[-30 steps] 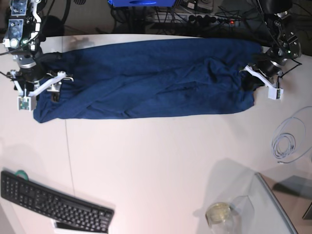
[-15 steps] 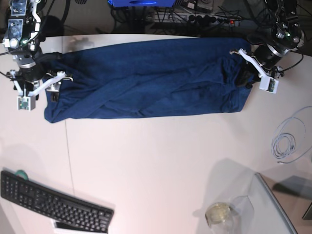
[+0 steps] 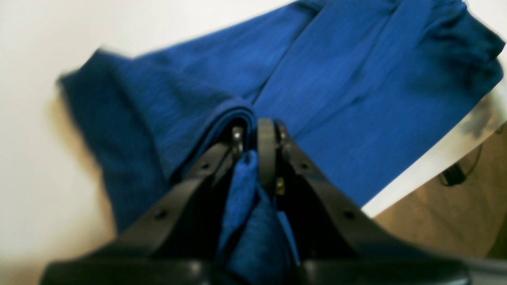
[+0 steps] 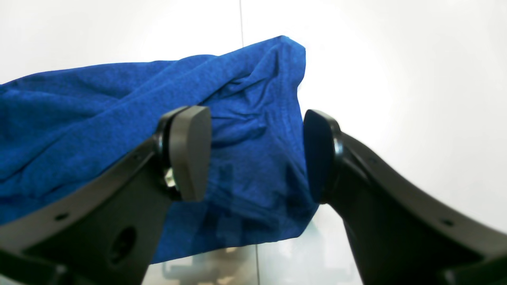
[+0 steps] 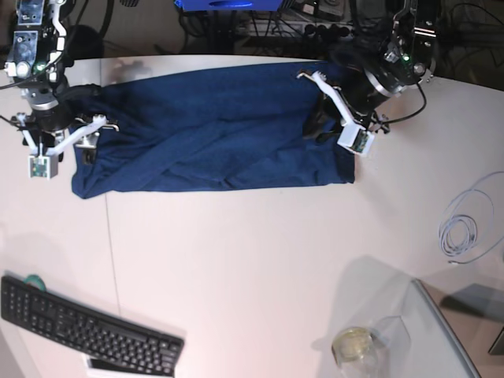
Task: Layout the t-shirt on the table in an organized manner, then fold the t-shirt properly
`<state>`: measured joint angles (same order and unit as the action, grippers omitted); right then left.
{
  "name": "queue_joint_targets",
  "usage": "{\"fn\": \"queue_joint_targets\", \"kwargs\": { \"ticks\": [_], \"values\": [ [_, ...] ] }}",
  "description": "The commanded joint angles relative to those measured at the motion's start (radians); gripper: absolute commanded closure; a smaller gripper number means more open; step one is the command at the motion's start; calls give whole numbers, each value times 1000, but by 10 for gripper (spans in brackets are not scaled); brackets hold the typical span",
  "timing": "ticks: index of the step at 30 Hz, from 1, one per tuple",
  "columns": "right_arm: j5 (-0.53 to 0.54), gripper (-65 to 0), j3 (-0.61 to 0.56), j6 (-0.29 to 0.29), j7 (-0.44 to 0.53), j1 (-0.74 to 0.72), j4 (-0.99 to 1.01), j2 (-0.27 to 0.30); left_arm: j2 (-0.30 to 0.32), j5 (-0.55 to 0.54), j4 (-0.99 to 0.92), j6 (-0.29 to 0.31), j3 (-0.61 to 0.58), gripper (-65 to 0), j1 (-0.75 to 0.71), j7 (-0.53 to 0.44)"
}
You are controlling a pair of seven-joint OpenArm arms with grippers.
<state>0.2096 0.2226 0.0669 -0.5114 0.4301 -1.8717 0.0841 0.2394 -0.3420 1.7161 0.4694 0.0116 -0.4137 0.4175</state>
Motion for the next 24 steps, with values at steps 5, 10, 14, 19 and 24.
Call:
{"fn": "queue_joint_targets", "kwargs": {
  "ticks": [5,10,14,19,24],
  "values": [
    [4,-350,4,0,24,-3,-16,9,-33,-13,5,-39,-74,0,51,-15],
    [4,-350,4,0,24,-3,-15,9,-113,-4,-58,-39,-77,0,137,125],
    [4,-350,4,0,24,-3,-15,9,-139,-4,-89,-39,-78,0,169,126],
    [4,-350,4,0,24,-3,13,12,-160,-4,-97,-39,-88,0,190,133],
    [4,-350,4,0,24,-4,21,12,-162,-4,-98,-39,-127,0,195,133]
  ]
}}
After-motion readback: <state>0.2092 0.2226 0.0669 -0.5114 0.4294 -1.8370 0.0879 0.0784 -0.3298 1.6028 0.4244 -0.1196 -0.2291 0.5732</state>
